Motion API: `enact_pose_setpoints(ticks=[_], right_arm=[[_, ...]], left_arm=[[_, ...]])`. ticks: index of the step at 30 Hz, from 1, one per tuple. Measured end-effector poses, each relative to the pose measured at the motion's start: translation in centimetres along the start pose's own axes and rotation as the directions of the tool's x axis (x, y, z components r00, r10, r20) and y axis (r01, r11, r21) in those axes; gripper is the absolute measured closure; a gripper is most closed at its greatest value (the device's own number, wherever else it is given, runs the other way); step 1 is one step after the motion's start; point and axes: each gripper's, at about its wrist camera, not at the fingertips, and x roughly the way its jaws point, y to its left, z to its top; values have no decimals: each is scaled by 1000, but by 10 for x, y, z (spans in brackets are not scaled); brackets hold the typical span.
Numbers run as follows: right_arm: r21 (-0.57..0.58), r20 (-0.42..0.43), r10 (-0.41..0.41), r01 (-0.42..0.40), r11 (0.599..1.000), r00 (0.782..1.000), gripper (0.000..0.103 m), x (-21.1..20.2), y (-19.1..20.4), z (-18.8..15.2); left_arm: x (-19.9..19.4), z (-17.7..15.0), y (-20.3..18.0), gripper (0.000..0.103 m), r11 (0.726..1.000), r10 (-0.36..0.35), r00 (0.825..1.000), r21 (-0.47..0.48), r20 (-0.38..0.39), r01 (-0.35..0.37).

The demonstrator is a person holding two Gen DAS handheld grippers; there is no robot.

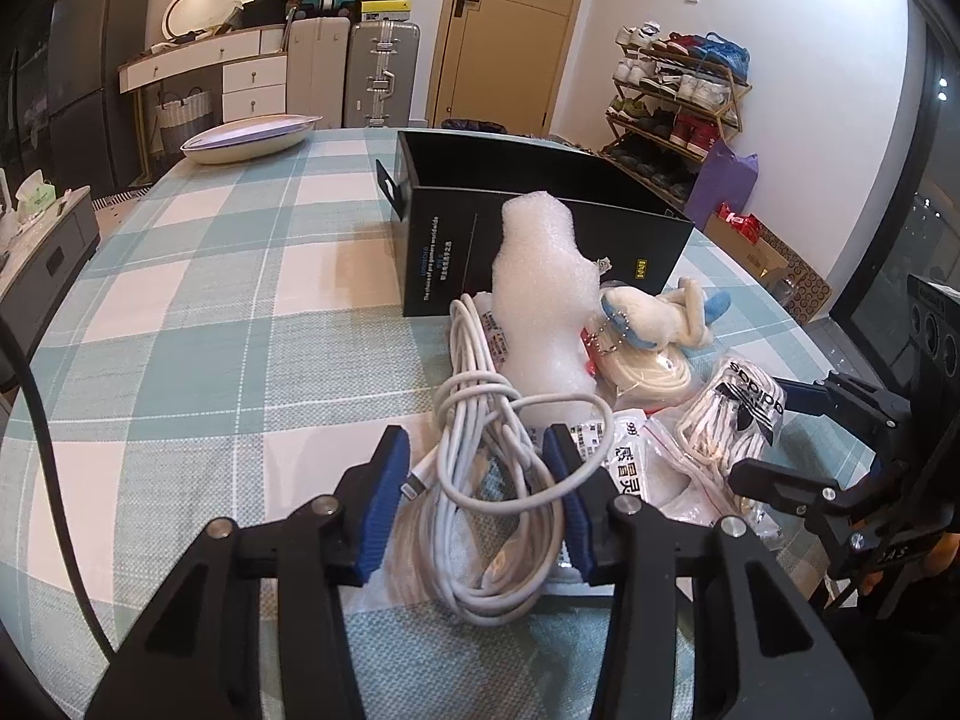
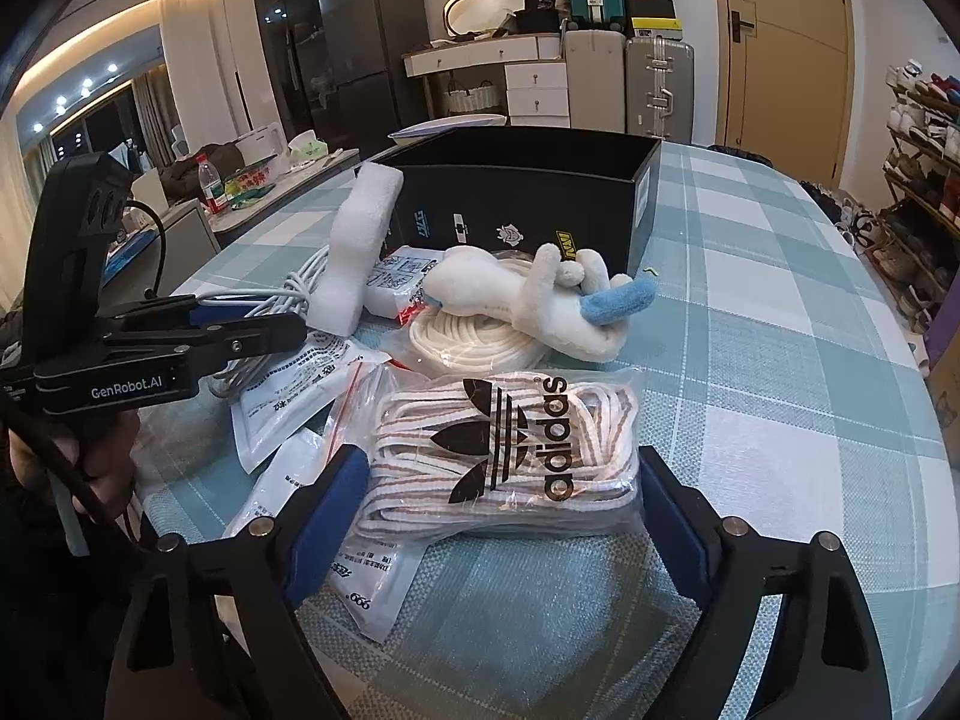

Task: Organize soft objects
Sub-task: 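Close the left gripper on the coiled white cable while the right gripper grasps the adidas lace bag, then lift the white cable with the left gripper while the right gripper lifts the adidas bag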

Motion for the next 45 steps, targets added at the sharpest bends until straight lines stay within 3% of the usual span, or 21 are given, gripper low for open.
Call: enact_pose_setpoints(ticks=[3,4,5,19,24,29,32,35,39,41,43,45], right_arm=[[11,22,-1,0,1000,1000,31,-4,-4,0],[11,27,-15,15,1000,1000,42,-6,-5,1],[12,28,-14,14,1000,999,43,-7,-7,1],[143,-6,95,-93,985,995,34,3,-26,1],[106,-17,95,-92,990,995,34,9,-22,7],[131,12,111,-111,985,994,69,3,-27,3],[138,45,88,-94,986,995,83,-3,-29,1],[115,67,68,-75,990,995,89,-8,-26,1],[54,59,47,-51,997,997,89,-12,-22,3],[34,40,33,-34,999,999,69,-14,-20,3],[21,32,30,-30,999,999,58,-17,-19,2],[43,11,33,-33,999,999,56,-18,-20,1]], left_arm=[[-3,-2,2,58,1000,2,1000,-4,9,-2],[-4,-3,2,58,1000,4,1000,-3,10,-4],[-5,-4,3,58,1000,3,1000,-2,10,-3],[-15,-3,5,60,1000,3,999,5,50,-3],[-9,-5,4,60,1000,5,1000,13,26,-5],[-3,-3,3,55,1000,1,1000,13,-2,-1],[1,-3,4,53,1000,1,1000,5,-17,-1],[2,-3,4,54,1000,-2,1000,4,-23,2],[1,-3,5,57,1000,-16,1000,-6,-9,16],[-1,-4,7,61,1000,-19,1000,-10,3,19],[-5,-4,7,63,1000,-19,1000,-8,18,19],[-11,-4,7,64,1000,-19,999,-8,39,19]])
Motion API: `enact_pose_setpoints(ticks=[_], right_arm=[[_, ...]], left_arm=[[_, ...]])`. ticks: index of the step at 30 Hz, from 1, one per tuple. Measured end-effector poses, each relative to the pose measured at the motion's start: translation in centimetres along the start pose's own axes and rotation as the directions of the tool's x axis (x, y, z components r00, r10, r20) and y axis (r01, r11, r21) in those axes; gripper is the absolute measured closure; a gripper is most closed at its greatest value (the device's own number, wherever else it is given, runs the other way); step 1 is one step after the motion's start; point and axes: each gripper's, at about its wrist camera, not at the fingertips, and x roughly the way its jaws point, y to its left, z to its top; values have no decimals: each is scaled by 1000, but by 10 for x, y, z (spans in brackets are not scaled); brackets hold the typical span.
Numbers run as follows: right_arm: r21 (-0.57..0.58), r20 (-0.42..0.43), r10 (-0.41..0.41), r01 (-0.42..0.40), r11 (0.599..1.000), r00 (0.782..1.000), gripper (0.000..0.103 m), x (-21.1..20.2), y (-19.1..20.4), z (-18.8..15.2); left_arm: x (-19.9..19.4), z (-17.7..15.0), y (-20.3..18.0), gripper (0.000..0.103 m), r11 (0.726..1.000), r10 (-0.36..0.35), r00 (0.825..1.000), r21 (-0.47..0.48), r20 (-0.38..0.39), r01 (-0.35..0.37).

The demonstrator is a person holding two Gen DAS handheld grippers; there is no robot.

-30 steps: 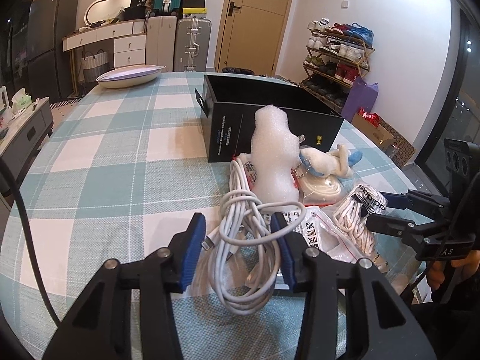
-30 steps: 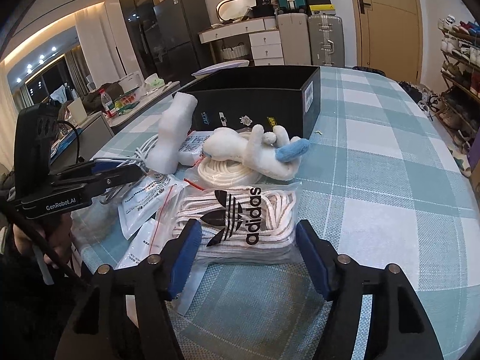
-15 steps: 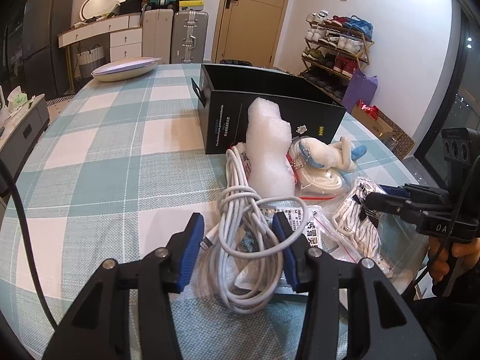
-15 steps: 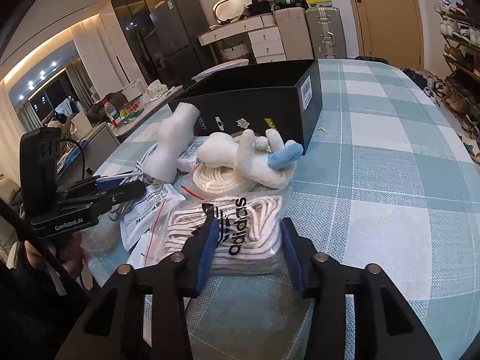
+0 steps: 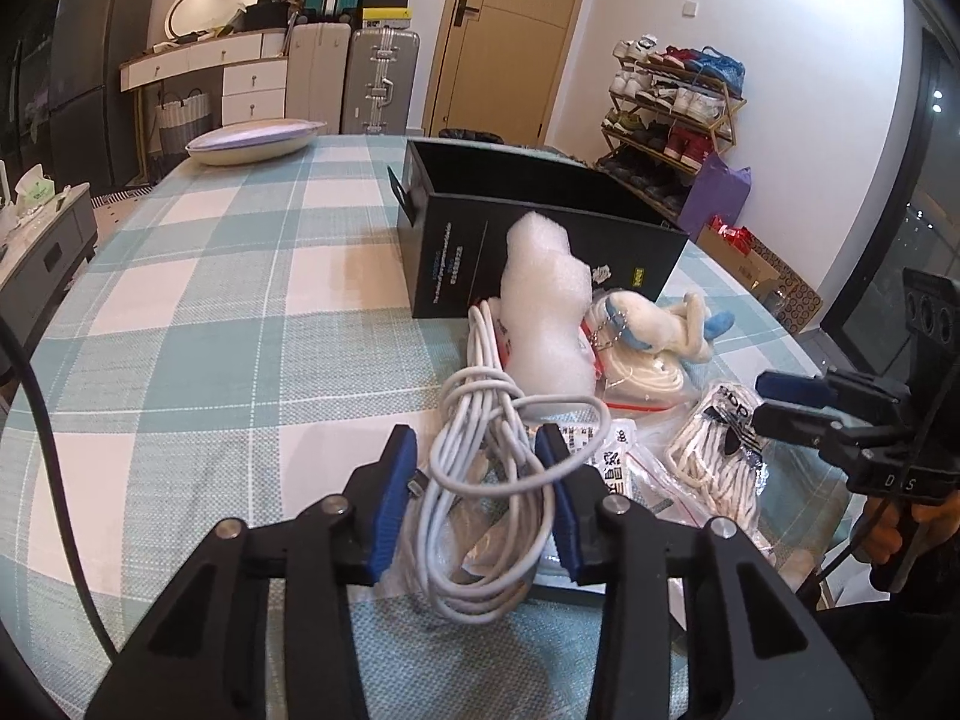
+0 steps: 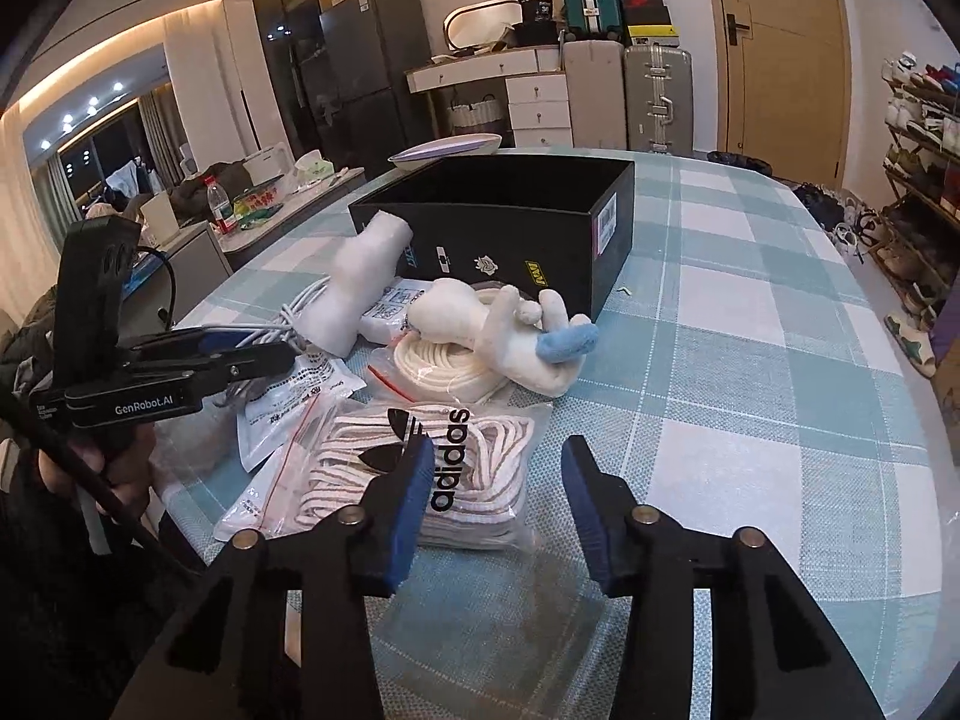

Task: Organize soft objects
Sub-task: 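Lift the white cable with the left gripper while the right gripper lifts the adidas bag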

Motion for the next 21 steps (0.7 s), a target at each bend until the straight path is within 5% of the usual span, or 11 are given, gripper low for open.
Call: enact_pose_setpoints(ticks=[4,10,21], right_arm=[[-8,-13,14,-14,1000,1000,54,-3,1,-4],[-230,-27,27,-32,973,999,28,-13,16,3],[-528,-197,93,-186,828,976,28,11,38,28]], left_arm=[[-10,0,-1,64,1000,-13,999,12,29,13],[-17,2,-2,64,1000,-17,998,26,53,15],[-27,2,1,64,1000,-24,996,18,84,23]])
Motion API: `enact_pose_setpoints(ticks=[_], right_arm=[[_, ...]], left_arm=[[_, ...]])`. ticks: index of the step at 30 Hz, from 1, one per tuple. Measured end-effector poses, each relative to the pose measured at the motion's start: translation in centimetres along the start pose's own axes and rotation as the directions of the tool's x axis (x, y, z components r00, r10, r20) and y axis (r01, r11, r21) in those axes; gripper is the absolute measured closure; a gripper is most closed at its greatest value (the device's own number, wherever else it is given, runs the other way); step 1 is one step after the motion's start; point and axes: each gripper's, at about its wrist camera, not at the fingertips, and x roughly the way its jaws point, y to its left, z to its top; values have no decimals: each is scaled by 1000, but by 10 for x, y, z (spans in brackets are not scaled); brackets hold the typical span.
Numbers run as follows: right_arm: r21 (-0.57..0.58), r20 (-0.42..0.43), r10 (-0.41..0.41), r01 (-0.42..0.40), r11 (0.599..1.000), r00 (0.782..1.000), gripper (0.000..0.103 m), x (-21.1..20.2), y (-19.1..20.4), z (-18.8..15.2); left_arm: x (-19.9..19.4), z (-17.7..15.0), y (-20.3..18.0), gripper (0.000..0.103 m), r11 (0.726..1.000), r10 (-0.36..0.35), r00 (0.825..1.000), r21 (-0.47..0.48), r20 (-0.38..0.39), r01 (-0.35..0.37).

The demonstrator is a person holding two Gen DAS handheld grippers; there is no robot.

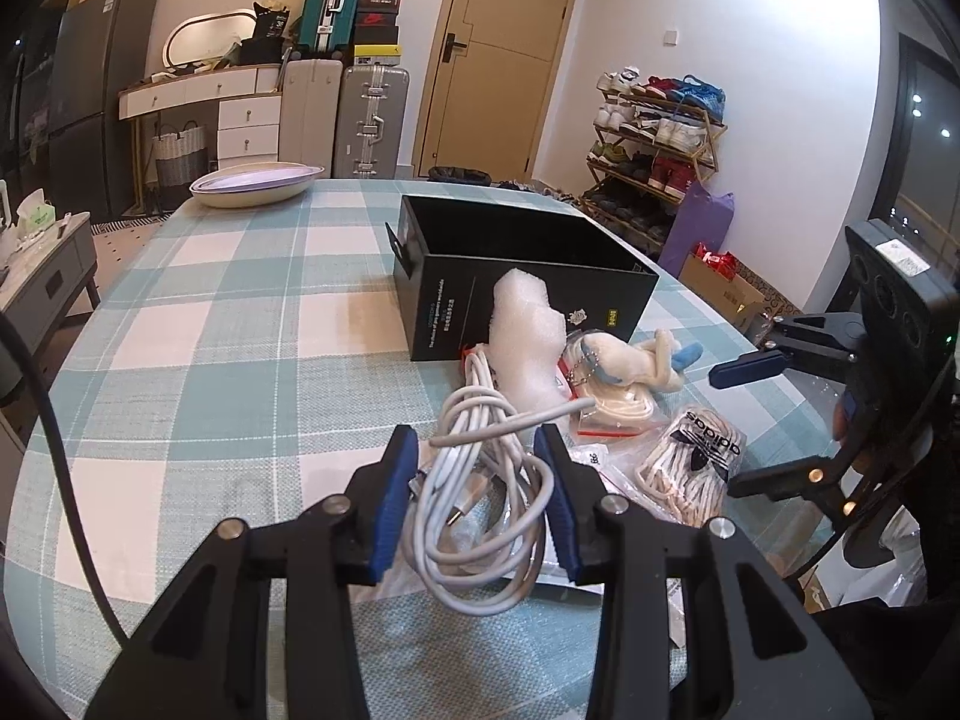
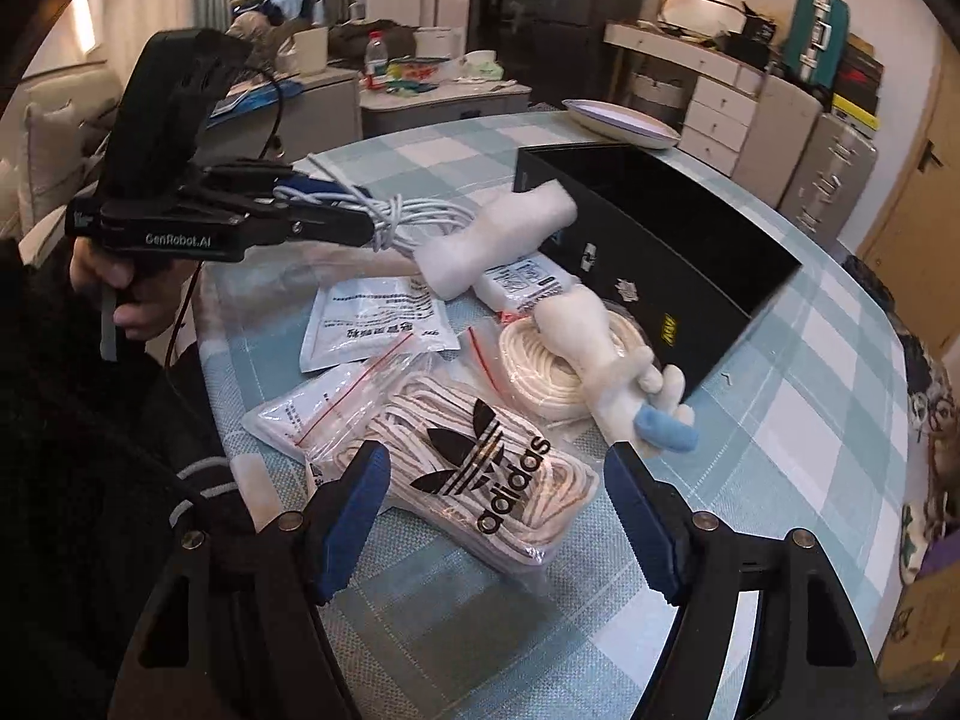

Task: Organize soft objects
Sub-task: 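Lift the white cable with the left gripper while the right gripper lifts the adidas bag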

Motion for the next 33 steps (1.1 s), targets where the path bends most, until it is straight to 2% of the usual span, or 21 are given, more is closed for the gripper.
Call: enact_pose_setpoints(ticks=[2,6,8,9,16,21,22,24,25,26,29,33], right_arm=[[-36,-25,29,-30,999,999,27,7,-1,5],[-66,-74,142,-147,987,987,27,22,-4,10],[-78,-100,156,-164,983,983,17,27,-5,10],[-77,-117,168,-178,981,979,17,29,-5,10],[-72,-170,180,-195,978,969,17,29,-6,-4],[-51,-141,173,-181,982,975,17,27,-6,-12],[-41,-131,173,-180,983,976,19,27,-6,-12],[-29,-114,167,-171,985,979,29,29,-8,-13],[-22,-113,169,-172,985,979,42,30,-9,-13],[-16,-110,169,-172,985,979,47,29,-10,-14],[-13,-89,157,-159,987,983,56,23,-7,-18],[6,-51,138,-138,990,989,58,10,-2,-27]], left_arm=[[-2,1,1,64,1000,-4,1000,-1,7,4],[-6,3,0,64,1000,-9,1000,-2,17,9],[-7,3,0,64,1000,-10,1000,-2,20,10],[-8,4,0,64,1000,-8,1000,-1,21,9],[-9,5,-1,64,1000,-7,1000,-1,27,7],[-11,7,-3,64,1000,-9,999,2,39,9],[-12,7,-3,64,1000,-10,999,4,41,10],[-12,9,-4,64,1000,-12,999,1,44,12],[-12,10,-4,64,1000,-13,999,0,46,13],[-13,10,-5,64,1000,-13,999,0,49,13],[-15,13,-7,64,1000,-16,998,4,60,15],[-21,16,-8,64,1000,-18,997,8,79,18]])
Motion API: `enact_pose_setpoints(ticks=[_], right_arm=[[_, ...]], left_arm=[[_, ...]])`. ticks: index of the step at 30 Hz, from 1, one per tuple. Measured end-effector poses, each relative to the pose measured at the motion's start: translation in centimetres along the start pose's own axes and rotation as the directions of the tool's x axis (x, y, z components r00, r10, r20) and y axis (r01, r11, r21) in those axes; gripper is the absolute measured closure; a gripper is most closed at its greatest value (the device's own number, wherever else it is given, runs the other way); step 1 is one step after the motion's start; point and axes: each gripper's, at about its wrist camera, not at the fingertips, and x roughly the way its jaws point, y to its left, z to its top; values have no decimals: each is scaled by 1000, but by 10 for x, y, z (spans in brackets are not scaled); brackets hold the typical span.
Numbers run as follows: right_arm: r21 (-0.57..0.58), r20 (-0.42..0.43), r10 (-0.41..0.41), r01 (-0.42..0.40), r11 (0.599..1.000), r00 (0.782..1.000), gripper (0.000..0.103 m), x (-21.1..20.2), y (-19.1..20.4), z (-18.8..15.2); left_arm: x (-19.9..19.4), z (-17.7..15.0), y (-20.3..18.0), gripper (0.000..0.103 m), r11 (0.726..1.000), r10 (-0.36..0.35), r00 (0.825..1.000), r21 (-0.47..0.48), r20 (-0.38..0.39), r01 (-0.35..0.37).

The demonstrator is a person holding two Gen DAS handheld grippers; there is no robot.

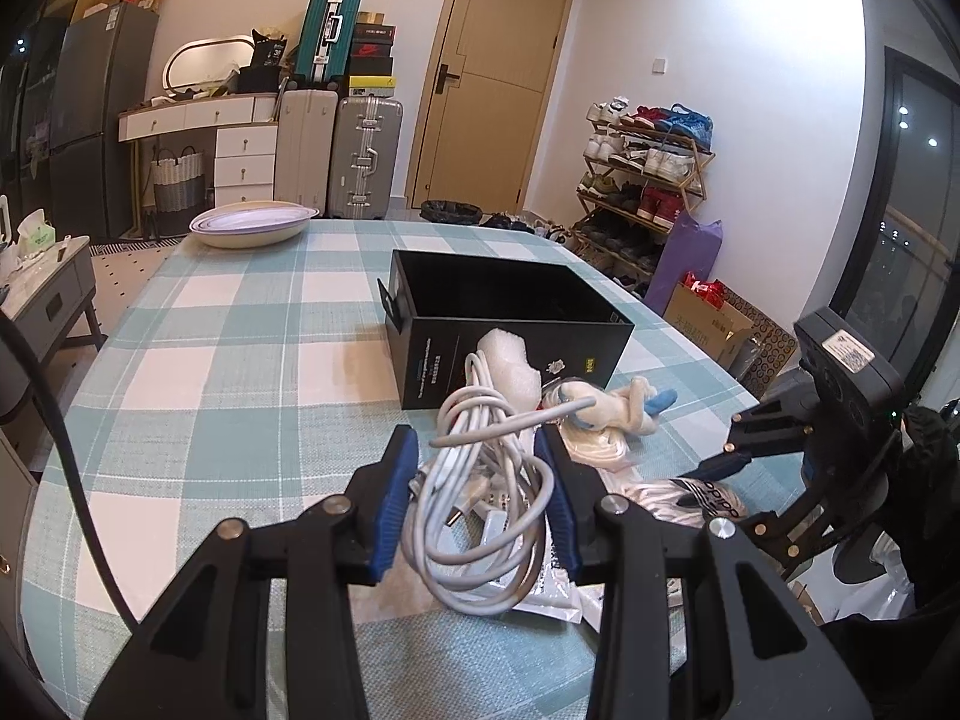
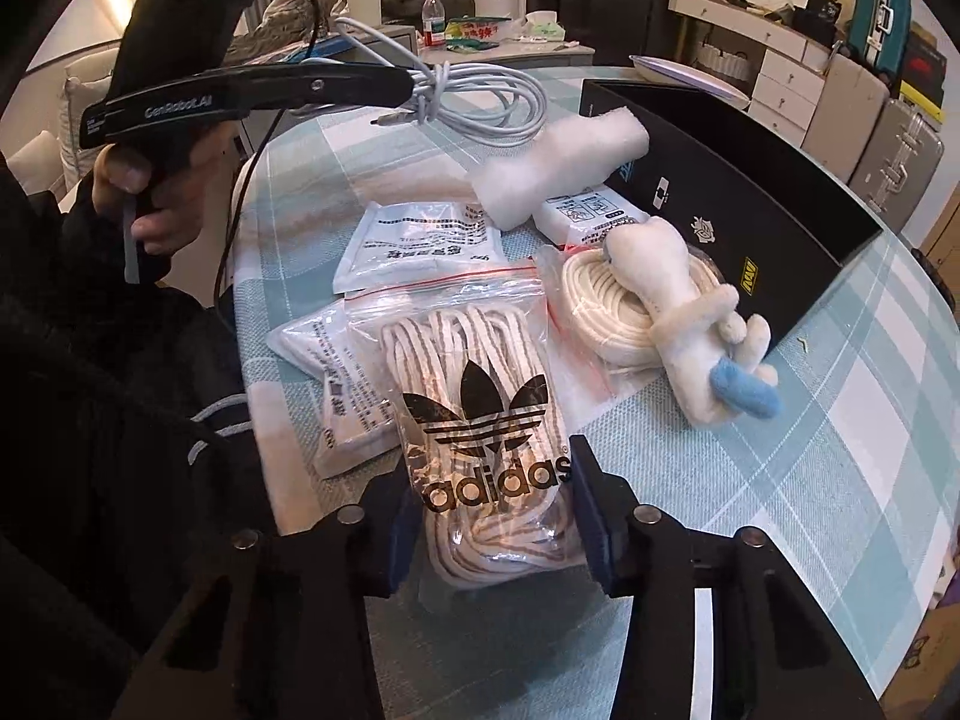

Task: Organize soft objects
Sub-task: 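Lift the white cable with the left gripper while the right gripper lifts the adidas bag, then lower the cable into the black box with the left gripper while the right gripper drops the bag in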

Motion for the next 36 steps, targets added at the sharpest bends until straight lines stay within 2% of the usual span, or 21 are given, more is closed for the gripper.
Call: enact_pose_setpoints(ticks=[4,8,15,25,32,36], right_arm=[[70,93,-24,18,997,995,58,-18,3,-11],[161,210,-88,55,985,974,59,-43,-2,-17],[338,348,-241,119,934,906,59,-78,-13,-7],[495,468,-342,79,866,815,59,-118,-24,27],[542,461,-391,97,835,797,59,-127,-37,51],[561,451,-390,86,823,803,59,-118,-49,62]], left_arm=[[-4,5,0,64,1000,0,1000,1,21,0],[-6,12,-3,64,1000,0,999,10,45,0],[-9,30,-9,64,999,8,995,38,95,-12],[-4,61,-9,64,998,21,988,49,155,-29],[8,82,-4,64,998,32,983,41,179,-40],[22,89,-1,64,998,48,984,34,173,-55]])
